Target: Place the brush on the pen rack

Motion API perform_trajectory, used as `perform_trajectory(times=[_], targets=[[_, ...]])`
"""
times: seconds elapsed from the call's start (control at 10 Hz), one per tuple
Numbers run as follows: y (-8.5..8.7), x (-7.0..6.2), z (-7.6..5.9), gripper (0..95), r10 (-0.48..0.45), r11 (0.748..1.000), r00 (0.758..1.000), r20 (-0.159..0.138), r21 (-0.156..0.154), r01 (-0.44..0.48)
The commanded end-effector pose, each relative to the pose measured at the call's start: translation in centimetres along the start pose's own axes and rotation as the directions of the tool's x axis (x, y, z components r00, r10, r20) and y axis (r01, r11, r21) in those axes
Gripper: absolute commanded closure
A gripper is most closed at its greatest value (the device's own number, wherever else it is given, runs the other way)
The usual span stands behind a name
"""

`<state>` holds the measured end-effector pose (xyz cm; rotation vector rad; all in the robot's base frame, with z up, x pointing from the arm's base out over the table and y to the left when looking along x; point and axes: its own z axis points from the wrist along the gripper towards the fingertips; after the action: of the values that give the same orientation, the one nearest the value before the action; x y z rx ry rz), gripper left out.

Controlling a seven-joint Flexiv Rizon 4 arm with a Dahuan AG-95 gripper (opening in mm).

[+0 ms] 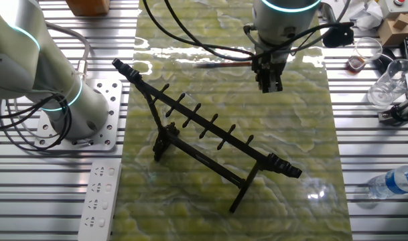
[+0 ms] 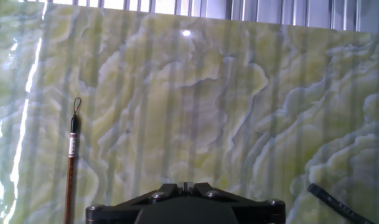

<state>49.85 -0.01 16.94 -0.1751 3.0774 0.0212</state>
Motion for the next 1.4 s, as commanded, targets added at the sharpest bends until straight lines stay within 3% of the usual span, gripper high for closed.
perform_trajectory(times=[0.1, 0.4, 0.8, 1.1, 1.3, 1.4], targets=[[0.2, 0.2, 0.2, 95.0, 0.005, 1.0, 1.0, 0.001, 0.002, -0.005], [2.0, 1.0, 1.1, 95.0, 0.041, 0.999, 0.999, 0.002, 0.003, -0.041], [5.1, 0.5, 1.9, 95.0, 0.014, 1.0, 1.0, 0.003, 0.018, -0.014], [7.7, 0.2, 2.4, 95.0, -0.017, 1.0, 1.0, 0.004, 0.006, 0.017], [8.8, 0.1, 2.6, 95.0, -0.118, 0.993, 0.993, 0.004, -0.001, 0.118], [8.9, 0.0, 2.6, 95.0, -0.229, 0.973, 0.973, 0.007, -0.014, 0.229]])
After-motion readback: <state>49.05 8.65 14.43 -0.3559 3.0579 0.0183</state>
